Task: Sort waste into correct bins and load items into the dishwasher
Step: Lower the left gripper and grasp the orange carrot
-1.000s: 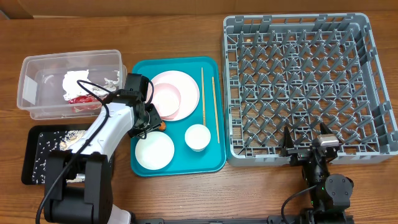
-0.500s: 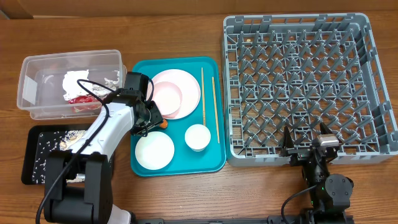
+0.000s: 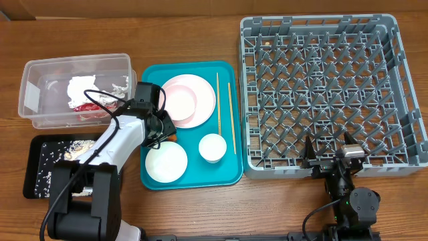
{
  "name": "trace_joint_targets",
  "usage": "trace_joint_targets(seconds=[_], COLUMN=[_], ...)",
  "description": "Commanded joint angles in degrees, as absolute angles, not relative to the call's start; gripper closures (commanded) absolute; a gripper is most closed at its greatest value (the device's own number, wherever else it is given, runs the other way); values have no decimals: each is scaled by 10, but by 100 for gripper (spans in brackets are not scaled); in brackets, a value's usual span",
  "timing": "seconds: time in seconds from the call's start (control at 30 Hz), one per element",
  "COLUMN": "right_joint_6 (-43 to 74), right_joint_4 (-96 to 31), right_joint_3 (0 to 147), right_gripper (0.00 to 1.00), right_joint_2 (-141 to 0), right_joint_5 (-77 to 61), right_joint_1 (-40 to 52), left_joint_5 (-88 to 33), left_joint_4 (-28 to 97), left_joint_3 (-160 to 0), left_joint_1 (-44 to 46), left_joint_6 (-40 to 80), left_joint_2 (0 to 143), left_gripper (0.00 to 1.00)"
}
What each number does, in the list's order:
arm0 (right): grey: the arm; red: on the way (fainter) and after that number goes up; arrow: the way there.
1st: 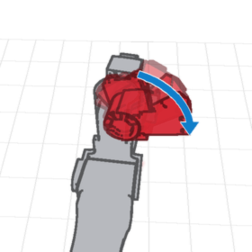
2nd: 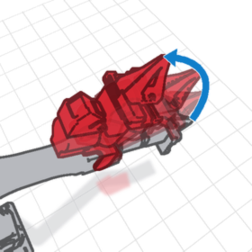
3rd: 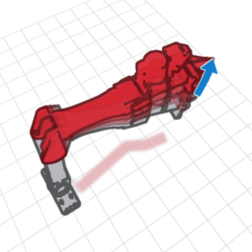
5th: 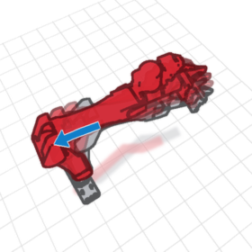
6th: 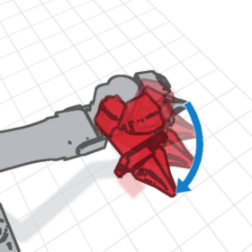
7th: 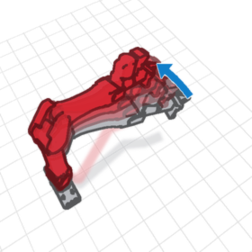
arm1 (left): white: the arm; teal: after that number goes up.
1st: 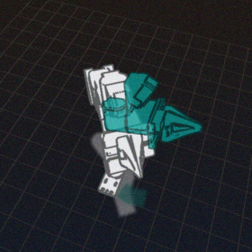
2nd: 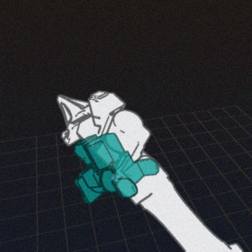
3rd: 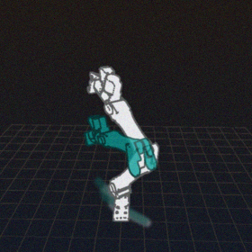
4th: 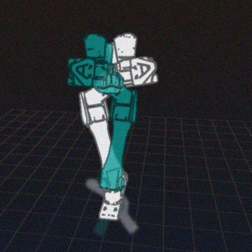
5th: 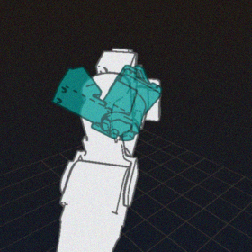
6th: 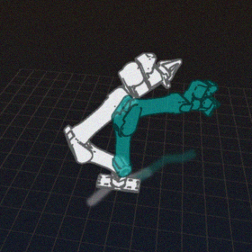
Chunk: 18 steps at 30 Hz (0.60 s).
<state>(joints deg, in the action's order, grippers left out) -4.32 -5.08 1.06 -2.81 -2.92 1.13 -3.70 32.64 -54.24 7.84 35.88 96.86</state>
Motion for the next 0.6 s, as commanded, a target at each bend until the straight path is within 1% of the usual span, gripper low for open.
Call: trace_joint_targets(seconds=[0.0, 0.1, 0.13, 0.23, 0.33, 0.4, 0.47, 0.53, 0.57], right_joint_6=[-50, -50, -50, -50, -49, -50, -50, -50, -50], right_joint_4=[-46, -46, -46, -46, -46, -46, -46, -46, -46], right_joint_3=[4, 4, 4, 4, 4, 4, 4, 4, 4], right_gripper=[0, 0, 0, 0, 0, 0, 0, 0, 0], right_joint_2=[-26, -26, -26, -26, -26, -26, -26, -26, -26], right_joint_5=[-29, -29, -29, -29, -29, -29, -29, -29, -29], right_joint_1=[11, 11, 11, 11, 11, 11, 11, 11, 11], left_joint_5=[-41, -40, -38, -32, -24, -19, -8, 6, 11], left_joint_4=[333, 351, 356, 362, 362, 362, 362, 362, 362], left_joint_3=[-536, -536, -536, -536, -535, -535, -535, -535, -535], left_joint_1=[79, 79, 79, 79, 79, 79, 79, 79, 79], left_joint_6=[364, 364, 363, 362, 361, 361, 359, 357, 357], left_joint_2=[963, 963, 963, 963, 963, 963, 963, 963, 963], left_gripper=[57, 62, 61, 68, 68, 69, 76, 90, 93])
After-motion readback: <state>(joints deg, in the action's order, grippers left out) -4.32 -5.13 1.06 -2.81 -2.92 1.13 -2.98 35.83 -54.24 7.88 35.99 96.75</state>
